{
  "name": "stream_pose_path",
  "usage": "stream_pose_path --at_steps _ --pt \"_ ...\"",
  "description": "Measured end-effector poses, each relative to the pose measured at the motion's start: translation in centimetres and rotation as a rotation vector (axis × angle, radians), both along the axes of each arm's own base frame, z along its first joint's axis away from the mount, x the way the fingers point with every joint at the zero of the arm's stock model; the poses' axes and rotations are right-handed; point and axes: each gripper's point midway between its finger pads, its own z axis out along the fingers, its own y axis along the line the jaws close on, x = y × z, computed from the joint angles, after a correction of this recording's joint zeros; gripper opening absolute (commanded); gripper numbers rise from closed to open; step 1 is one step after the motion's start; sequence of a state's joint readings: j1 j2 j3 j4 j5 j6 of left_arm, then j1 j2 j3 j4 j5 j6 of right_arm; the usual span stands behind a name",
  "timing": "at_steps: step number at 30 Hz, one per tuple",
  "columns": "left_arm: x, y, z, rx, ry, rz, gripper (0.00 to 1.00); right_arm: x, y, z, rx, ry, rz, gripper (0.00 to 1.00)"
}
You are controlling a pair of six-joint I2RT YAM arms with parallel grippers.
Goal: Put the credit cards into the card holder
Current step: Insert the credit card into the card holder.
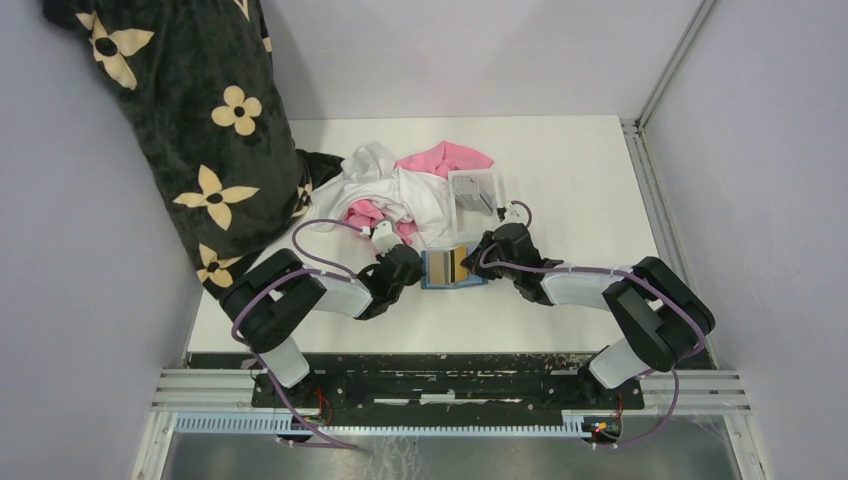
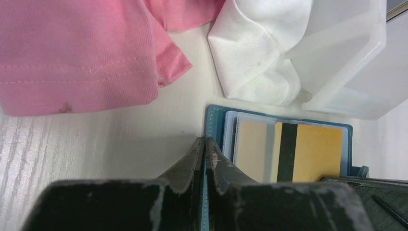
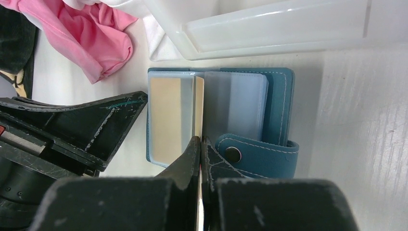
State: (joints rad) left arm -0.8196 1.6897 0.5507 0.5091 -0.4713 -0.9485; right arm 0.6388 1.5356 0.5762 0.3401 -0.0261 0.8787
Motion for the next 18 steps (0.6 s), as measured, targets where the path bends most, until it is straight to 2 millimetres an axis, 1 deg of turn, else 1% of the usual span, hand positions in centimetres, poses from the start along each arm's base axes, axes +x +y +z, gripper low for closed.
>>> stream_pose_path --at_steps 18 --pt "0.27 -0.22 0.00 -0.002 -0.004 0.002 0.10 -0.42 -0.33 -0.55 0.020 -0.004 -0.010 0.01"
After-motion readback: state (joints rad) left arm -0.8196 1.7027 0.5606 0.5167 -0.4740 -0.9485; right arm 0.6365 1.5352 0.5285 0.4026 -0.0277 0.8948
